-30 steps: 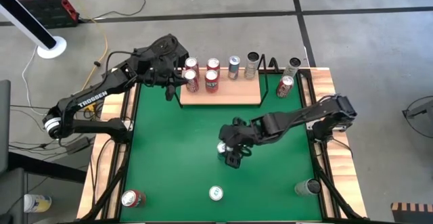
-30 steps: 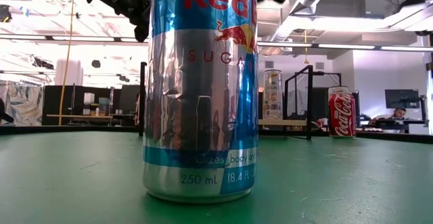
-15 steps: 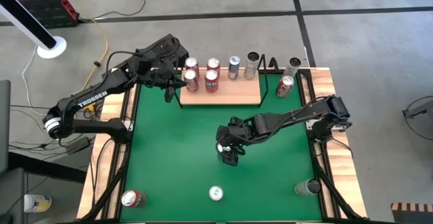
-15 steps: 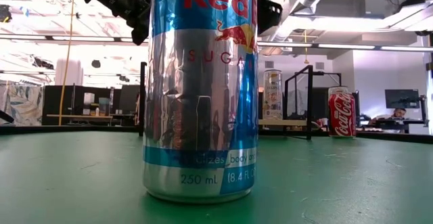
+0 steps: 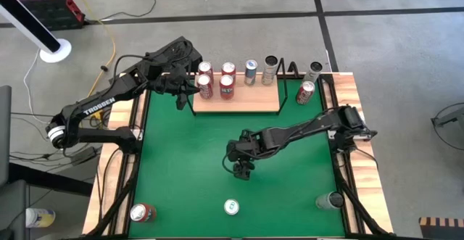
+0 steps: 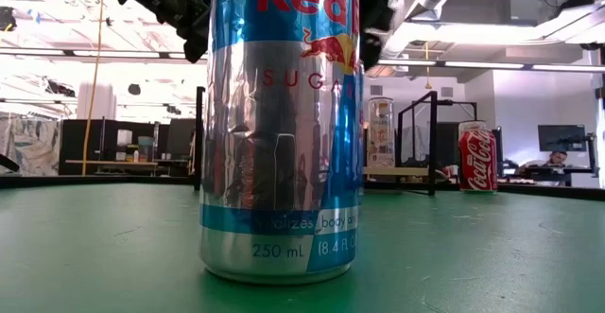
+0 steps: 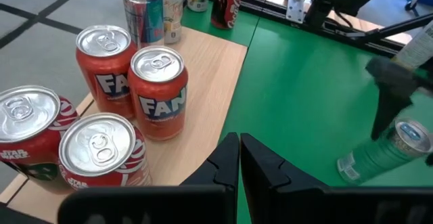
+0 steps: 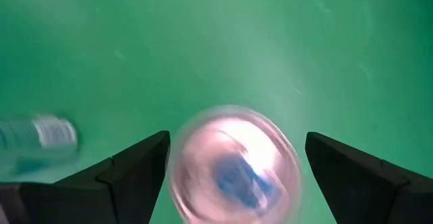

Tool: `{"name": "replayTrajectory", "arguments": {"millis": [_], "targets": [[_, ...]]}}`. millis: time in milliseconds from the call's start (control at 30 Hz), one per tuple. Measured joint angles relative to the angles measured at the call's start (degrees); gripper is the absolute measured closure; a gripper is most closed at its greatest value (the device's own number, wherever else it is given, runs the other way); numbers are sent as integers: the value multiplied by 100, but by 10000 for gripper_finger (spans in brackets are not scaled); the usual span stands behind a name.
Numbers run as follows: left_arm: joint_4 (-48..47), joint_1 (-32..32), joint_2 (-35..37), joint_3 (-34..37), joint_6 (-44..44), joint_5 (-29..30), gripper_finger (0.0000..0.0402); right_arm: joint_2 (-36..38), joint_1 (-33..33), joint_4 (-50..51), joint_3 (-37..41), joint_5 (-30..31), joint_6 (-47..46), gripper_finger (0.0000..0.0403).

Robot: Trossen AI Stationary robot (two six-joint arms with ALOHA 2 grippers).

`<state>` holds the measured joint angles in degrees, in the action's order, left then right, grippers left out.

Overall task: Place canned beverage on shelf
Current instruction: Put the top blue soda can on the shelf

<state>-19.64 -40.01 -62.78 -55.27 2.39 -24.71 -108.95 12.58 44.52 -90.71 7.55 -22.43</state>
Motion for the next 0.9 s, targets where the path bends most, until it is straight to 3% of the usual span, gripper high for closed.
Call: {"name": "replayTrajectory", "arguments": {"millis": [267,567,900], "targets": [[3,0,0,0,2,4,402,-102,2,269,-6,-26,-25,46],[3,0,0,0,96,4,402,99,-141,388,-63,-149,14,142],[140,0,0,0,201,4,402,184,-916,1809,-1142,-195,1008,142]]}}
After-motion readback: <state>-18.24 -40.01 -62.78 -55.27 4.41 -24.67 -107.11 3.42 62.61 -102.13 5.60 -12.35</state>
